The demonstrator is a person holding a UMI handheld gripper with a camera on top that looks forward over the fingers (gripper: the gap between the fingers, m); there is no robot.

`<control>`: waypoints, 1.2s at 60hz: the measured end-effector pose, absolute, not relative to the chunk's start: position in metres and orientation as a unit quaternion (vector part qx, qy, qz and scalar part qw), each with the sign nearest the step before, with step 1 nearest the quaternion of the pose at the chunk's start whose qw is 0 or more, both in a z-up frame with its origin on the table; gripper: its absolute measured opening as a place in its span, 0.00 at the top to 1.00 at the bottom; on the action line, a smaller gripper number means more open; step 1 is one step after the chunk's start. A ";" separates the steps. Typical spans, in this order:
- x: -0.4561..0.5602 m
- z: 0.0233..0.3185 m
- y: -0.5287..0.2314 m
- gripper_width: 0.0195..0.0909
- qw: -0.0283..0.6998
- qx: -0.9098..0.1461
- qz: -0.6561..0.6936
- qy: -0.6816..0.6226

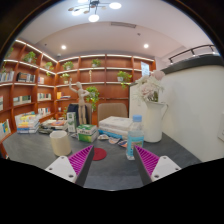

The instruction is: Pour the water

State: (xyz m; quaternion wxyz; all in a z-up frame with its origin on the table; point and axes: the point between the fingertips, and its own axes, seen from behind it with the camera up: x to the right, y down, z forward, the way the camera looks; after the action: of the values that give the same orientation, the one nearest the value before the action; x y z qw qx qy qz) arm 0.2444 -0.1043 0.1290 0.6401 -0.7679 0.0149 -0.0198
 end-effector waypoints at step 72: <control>0.329 0.109 0.054 0.85 0.623 -0.755 -0.159 -0.128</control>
State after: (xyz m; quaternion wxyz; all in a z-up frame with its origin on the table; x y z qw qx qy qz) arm 0.3294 0.0542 0.1090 0.6233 -0.7548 -0.1280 -0.1594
